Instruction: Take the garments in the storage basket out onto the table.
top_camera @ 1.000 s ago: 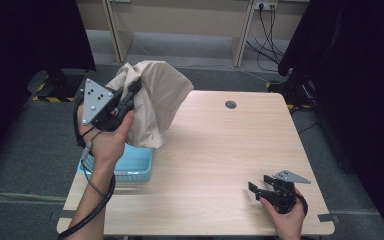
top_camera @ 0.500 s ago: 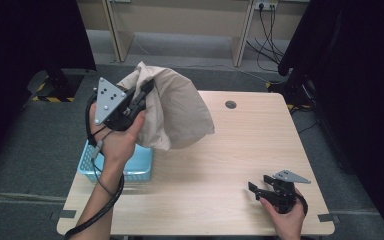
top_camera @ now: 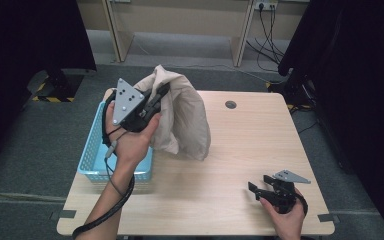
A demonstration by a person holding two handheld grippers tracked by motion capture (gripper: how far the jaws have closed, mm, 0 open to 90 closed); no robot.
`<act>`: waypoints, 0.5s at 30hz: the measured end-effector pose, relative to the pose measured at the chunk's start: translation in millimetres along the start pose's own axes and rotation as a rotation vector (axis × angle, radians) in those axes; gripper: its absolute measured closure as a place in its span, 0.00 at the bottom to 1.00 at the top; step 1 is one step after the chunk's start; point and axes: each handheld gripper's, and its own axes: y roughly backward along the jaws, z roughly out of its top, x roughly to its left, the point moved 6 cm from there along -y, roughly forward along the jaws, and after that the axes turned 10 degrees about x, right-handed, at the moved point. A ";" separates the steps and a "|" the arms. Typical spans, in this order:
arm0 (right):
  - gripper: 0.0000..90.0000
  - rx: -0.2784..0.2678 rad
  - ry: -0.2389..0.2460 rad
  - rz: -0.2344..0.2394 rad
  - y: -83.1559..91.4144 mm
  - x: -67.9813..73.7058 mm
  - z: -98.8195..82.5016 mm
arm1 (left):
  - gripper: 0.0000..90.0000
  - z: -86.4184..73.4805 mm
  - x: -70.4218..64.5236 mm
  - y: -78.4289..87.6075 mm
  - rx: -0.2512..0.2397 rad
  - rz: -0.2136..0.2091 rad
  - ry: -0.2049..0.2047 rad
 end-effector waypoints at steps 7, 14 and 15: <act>0.32 0.001 -0.001 0.001 -0.3 -0.1 0.1 | 0.98 1.8 -9.4 -8.2 0.007 -0.021 0.001; 0.32 -0.001 -0.003 0.002 0.0 0.1 0.1 | 0.98 0.6 -19.8 -16.7 0.017 -0.045 -0.001; 0.32 -0.001 -0.003 0.002 0.0 -0.1 0.1 | 0.98 0.4 -21.4 -17.9 0.018 -0.048 -0.001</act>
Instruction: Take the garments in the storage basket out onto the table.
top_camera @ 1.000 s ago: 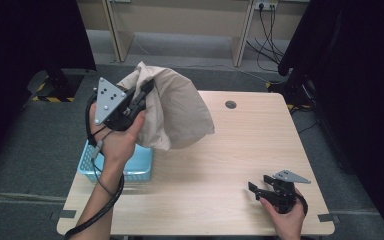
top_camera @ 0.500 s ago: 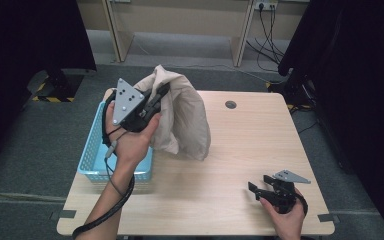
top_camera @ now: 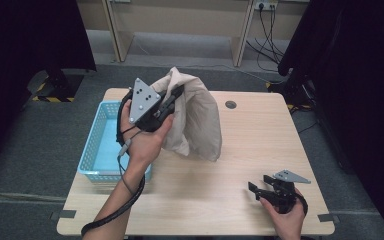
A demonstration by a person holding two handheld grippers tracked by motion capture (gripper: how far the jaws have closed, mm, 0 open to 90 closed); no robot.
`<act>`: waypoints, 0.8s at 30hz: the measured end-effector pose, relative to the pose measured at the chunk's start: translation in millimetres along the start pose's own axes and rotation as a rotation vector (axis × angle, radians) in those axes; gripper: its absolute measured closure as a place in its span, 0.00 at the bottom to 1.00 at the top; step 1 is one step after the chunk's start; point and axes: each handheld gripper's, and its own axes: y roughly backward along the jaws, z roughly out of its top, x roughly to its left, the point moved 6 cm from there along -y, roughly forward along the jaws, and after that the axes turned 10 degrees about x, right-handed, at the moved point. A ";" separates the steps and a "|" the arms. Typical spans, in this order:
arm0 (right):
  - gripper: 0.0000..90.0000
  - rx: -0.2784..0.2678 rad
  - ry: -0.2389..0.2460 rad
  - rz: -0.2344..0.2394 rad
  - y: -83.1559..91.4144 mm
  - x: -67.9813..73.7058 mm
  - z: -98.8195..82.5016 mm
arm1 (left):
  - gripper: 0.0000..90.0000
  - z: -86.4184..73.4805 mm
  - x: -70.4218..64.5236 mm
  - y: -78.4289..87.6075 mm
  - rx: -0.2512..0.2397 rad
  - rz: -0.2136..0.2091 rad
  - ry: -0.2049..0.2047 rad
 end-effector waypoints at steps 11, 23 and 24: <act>0.32 0.000 0.002 0.001 -0.1 0.0 0.1 | 0.98 -0.6 -11.0 -8.2 0.011 -0.021 -0.008; 0.32 0.000 0.003 0.001 -0.1 -0.1 0.2 | 0.98 -2.3 -21.1 -19.4 0.025 -0.041 -0.009; 0.32 0.000 0.002 0.001 -0.1 -0.1 0.2 | 0.98 -2.3 -21.7 -20.0 0.026 -0.043 -0.011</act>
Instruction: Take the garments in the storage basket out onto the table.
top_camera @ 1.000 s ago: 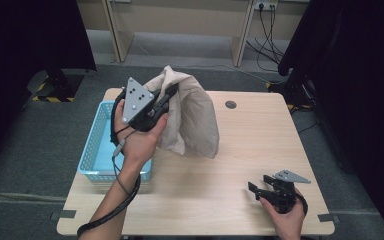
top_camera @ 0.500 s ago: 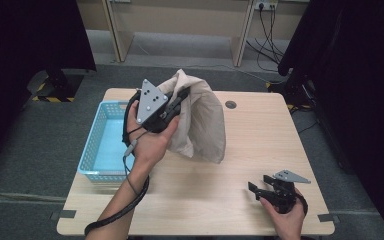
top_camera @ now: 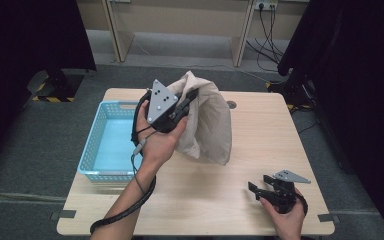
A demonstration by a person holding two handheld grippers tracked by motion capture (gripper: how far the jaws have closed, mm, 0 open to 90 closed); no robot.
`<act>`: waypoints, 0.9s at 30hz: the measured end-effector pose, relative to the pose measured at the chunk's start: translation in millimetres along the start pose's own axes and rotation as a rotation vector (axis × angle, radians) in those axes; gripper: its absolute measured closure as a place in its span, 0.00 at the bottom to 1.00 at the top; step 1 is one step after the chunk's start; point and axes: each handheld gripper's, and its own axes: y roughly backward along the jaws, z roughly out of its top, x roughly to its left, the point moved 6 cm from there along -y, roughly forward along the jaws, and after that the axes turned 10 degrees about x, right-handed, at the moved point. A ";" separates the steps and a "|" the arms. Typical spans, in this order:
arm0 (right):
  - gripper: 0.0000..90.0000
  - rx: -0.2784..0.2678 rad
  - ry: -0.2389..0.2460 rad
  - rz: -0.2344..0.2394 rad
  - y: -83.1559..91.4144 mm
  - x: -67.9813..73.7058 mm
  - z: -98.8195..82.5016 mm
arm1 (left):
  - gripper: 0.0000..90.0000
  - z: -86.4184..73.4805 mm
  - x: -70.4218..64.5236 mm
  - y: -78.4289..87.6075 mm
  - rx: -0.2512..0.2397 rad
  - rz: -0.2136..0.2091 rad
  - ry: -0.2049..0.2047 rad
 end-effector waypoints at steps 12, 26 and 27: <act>0.32 -0.001 0.002 -0.001 -0.1 0.1 0.2 | 0.98 -2.9 -8.8 -11.1 0.017 -0.020 0.001; 0.32 -0.001 0.003 -0.002 -0.3 0.3 0.4 | 0.98 -9.9 -14.7 -20.7 0.041 -0.042 0.004; 0.32 -0.001 0.003 -0.001 -0.3 0.3 0.4 | 0.98 -11.3 -15.6 -22.6 0.046 -0.045 0.006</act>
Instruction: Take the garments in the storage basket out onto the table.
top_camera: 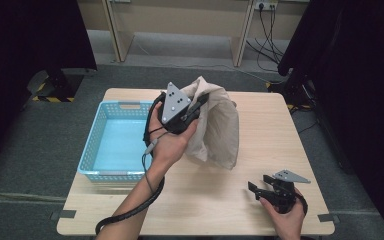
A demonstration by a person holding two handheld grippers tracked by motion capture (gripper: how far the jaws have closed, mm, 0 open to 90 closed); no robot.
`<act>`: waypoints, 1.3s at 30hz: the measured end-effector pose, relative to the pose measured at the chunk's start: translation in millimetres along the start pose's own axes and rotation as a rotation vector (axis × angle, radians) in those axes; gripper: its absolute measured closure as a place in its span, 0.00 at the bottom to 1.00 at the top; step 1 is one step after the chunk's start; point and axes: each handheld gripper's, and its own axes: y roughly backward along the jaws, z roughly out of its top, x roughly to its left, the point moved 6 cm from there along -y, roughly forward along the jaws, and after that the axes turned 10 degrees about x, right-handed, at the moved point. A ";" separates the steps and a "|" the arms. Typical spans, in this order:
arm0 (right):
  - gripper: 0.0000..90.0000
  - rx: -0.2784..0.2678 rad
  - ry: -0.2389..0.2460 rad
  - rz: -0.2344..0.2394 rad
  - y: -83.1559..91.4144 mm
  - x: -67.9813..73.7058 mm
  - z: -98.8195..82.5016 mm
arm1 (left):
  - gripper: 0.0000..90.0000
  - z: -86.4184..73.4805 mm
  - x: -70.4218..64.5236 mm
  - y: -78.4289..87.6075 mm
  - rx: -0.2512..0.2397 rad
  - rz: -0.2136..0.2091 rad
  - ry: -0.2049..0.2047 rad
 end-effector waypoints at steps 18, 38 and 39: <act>0.32 0.000 0.000 0.002 0.1 -0.2 0.0 | 0.98 -26.2 -9.6 -28.8 0.088 -0.032 0.015; 0.32 -0.003 0.001 0.003 0.2 -0.2 0.0 | 0.98 -74.6 -9.3 -62.3 0.221 -0.044 0.064; 0.32 -0.003 0.001 0.003 0.2 -0.2 0.0 | 0.98 -76.1 -9.3 -63.2 0.224 -0.044 0.066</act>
